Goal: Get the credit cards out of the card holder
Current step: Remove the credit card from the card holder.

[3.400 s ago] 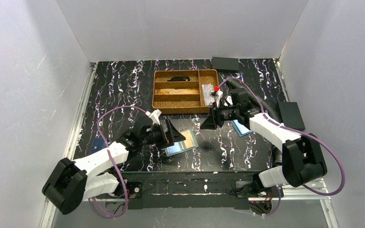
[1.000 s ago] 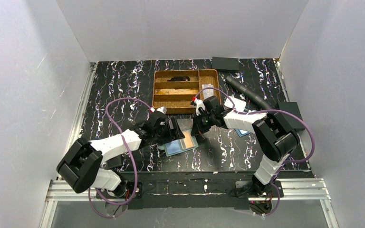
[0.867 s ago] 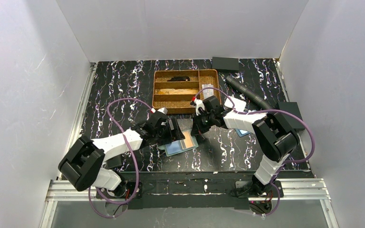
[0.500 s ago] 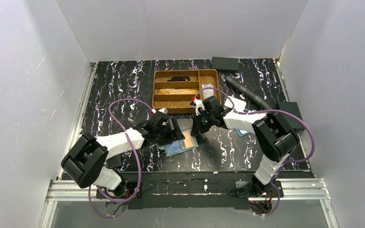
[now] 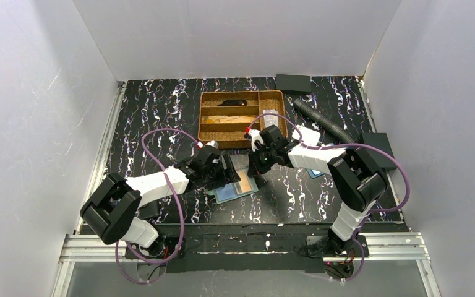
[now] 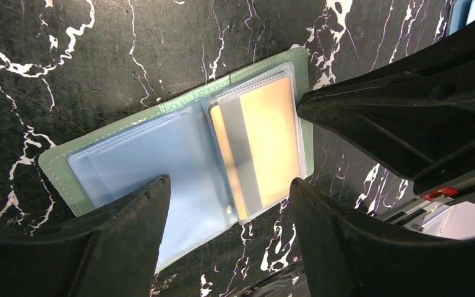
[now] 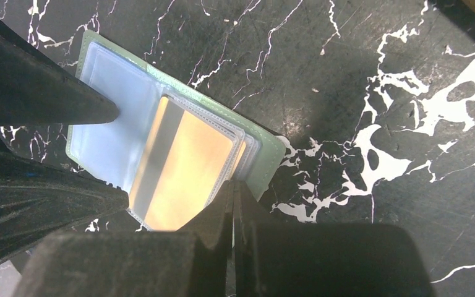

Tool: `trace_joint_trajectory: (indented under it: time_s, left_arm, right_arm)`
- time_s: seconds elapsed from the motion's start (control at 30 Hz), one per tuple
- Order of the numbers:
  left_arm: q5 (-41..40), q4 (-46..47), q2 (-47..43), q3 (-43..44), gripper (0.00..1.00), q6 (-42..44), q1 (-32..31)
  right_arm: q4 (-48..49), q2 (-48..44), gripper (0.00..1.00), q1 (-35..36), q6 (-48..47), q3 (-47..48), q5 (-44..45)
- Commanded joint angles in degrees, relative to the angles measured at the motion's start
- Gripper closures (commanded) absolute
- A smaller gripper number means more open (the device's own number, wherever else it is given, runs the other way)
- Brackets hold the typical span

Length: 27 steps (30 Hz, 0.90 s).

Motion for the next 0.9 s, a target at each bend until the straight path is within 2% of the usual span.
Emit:
trace_joint_trajectory:
  time_s: [0.0, 0.1, 0.67, 0.87]
  left_arm:
    - [-2.0, -3.7, -0.3, 0.9, 0.31, 0.4, -0.5]
    - [-1.8, -3.1, -0.5, 0.6, 0.32, 0.5, -0.7]
    - [0.5, 0.4, 0.7, -0.2, 0.34, 0.6, -0.7]
    - [1.2, 0.9, 1.3, -0.6, 0.33, 0.3, -0.8]
  right_arm:
    - [-1.8, -0.7, 0.96, 1.1, -2.3, 2.3, 3.4]
    - [-2.3, -0.7, 0.94, 1.6, -3.0, 2.6, 4.4]
    - [-2.6, -2.4, 0.71, 3.1, -4.7, 2.7, 4.4]
    - [-2.6, -2.6, 0.66, 3.2, -4.9, 2.8, 3.9]
